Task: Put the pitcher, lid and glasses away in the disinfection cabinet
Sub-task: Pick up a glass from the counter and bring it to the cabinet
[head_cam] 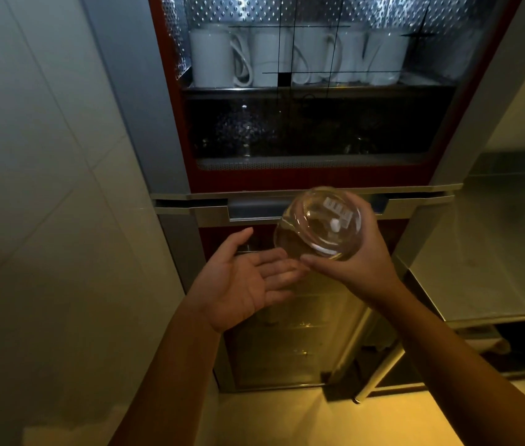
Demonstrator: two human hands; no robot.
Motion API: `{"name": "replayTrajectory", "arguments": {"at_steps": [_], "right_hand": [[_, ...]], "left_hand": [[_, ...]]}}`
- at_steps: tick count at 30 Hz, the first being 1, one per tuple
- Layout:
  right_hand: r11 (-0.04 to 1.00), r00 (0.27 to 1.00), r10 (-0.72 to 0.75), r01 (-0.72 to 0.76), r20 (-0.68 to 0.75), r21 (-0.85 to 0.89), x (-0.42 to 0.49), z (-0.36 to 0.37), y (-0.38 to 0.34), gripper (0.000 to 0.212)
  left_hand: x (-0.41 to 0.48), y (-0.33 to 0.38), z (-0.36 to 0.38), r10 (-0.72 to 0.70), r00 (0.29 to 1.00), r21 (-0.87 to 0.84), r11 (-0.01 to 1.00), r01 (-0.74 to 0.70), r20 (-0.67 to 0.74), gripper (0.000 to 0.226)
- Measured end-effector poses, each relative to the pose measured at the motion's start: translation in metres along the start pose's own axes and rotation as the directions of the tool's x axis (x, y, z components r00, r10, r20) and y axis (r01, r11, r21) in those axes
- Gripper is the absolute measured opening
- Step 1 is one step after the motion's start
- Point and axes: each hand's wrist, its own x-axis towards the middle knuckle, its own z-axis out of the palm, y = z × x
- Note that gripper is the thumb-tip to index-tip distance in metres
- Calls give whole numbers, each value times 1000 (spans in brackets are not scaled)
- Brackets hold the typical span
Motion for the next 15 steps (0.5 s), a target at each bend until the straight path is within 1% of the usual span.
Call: {"name": "replayTrajectory", "arguments": {"at_steps": [2, 4, 6, 9, 15], "right_hand": [[991, 996, 70, -76, 51, 113, -1, 3, -3, 81], [982, 990, 85, -103, 112, 161, -1, 7, -6, 81], [987, 984, 68, -91, 165, 133, -2, 11, -10, 81], [992, 978, 49, -71, 201, 105, -3, 17, -17, 80], [970, 974, 72, -118, 213, 214, 6, 25, -24, 74]], "left_hand": [[2, -2, 0, 20, 1000, -48, 999, -20, 6, 84], [3, -3, 1, 47, 998, -77, 996, -43, 43, 86], [2, -5, 1, 85, 994, -68, 994, -81, 65, 76], [1, -7, 0, 156, 986, -45, 987, -154, 57, 59], [2, -9, 2, 204, 972, -151, 971, -185, 117, 60]]}}
